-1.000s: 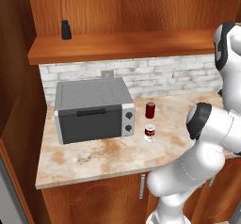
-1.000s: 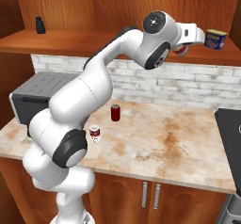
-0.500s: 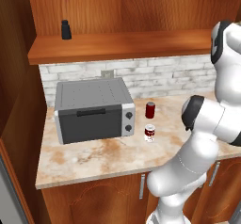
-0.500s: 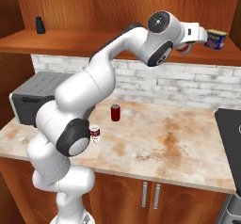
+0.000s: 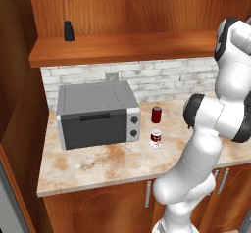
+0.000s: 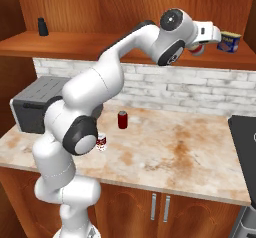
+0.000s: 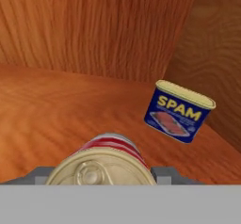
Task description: Pick the cans from the counter and place them in their designated side in the cabinet.
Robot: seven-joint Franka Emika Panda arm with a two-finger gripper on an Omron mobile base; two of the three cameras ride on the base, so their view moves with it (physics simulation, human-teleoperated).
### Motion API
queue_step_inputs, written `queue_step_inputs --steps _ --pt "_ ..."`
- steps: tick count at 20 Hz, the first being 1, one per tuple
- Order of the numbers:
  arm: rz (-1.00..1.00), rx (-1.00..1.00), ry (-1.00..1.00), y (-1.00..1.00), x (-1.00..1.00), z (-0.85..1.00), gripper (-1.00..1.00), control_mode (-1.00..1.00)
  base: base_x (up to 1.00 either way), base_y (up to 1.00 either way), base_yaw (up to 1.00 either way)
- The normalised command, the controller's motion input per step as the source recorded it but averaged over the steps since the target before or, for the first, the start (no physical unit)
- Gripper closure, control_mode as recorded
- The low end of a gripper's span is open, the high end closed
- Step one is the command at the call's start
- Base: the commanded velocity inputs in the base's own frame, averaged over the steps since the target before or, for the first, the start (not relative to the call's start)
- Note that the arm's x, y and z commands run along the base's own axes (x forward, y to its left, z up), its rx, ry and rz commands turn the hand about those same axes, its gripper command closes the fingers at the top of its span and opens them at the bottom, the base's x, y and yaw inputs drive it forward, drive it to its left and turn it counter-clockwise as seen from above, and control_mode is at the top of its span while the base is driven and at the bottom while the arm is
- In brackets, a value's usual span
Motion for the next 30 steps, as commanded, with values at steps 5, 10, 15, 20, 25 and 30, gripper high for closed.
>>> queue_step_inputs --steps 5,10,15,20,25,30 --pt "0.00 0.02 0.04 -0.07 0.21 -0.03 1.00 -1.00 0.00 0.00 0.00" --pt "0.00 0.02 0.04 -0.10 0.18 -0.07 1.00 -1.00 0.00 0.00 0.00" --pt "0.00 0.03 0.04 -0.09 0.15 -0.13 1.00 -1.00 0.00 0.00 0.00" --pt "0.00 0.01 0.02 -0.05 0.14 -0.17 -1.00 -1.00 0.00 0.00 0.00" --pt "0.00 0.00 0.01 -0.04 0.19 -0.18 -1.00 -1.00 0.00 0.00 0.00" --pt "0.01 0.00 -0.03 -0.02 0.23 -0.04 -1.00 -1.00 0.00 0.00 0.00"
